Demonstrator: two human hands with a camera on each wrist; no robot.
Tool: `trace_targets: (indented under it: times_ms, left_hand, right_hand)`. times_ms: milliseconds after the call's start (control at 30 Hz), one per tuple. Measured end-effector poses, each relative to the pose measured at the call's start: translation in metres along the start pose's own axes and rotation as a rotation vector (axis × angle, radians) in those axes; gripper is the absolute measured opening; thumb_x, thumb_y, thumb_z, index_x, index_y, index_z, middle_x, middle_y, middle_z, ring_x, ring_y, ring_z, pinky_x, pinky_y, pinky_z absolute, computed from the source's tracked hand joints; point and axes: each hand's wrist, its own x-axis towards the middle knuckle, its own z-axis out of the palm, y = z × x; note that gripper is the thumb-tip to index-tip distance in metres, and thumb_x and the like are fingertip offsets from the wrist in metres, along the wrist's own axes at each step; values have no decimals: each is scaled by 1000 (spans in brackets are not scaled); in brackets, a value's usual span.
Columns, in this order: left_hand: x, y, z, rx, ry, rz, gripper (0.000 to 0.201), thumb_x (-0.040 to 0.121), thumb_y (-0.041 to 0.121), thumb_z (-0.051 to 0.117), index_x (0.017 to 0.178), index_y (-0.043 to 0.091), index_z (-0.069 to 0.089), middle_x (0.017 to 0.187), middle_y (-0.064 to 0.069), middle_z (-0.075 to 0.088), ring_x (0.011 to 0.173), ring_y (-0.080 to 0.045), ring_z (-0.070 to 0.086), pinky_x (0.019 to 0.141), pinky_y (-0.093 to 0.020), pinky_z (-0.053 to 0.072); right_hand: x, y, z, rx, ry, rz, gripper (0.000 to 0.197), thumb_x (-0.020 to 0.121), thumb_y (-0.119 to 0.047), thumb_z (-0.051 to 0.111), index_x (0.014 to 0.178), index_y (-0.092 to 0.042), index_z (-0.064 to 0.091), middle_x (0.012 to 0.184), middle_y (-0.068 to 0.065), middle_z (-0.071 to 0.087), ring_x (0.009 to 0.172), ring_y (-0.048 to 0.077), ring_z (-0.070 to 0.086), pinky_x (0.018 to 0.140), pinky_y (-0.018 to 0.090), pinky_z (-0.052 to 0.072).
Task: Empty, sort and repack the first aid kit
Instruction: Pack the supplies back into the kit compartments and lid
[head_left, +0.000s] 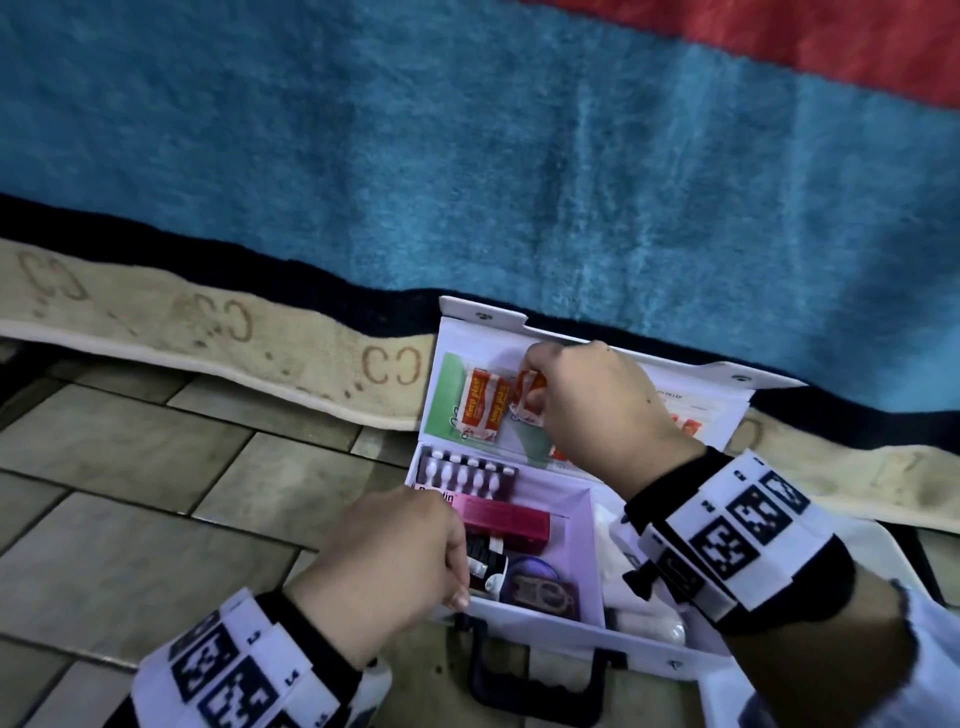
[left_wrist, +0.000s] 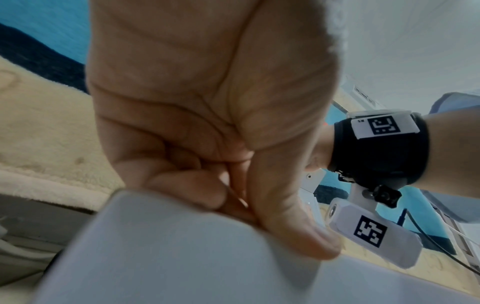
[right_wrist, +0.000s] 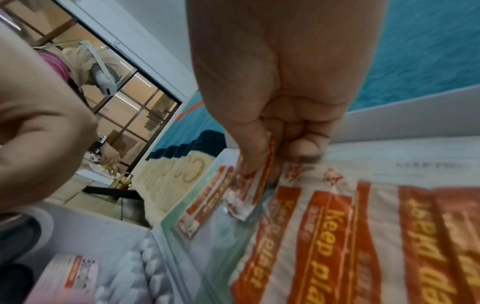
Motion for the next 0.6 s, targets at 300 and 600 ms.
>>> trace_targets:
  times_ms: [300, 600]
  left_hand:
    - [0, 1, -1, -5, -7, -2, 9, 66, 33, 78, 67, 39, 70, 59, 17, 63, 75, 4, 61, 66, -16, 45]
    - [-1, 0, 0, -1, 7, 1, 7, 66, 33, 77, 71, 36, 72, 56, 17, 61, 70, 5, 58, 59, -13, 41]
  right_hand:
    - [5, -1, -1, 60, 36, -7, 17, 80, -11, 60, 92, -23, 61, 93, 5, 68, 91, 29, 62, 72, 33, 51]
    - [2, -2, 3, -11, 41, -64, 21, 81, -13, 61, 101, -18, 61, 92, 6, 66, 94, 25, 58, 79, 31, 44]
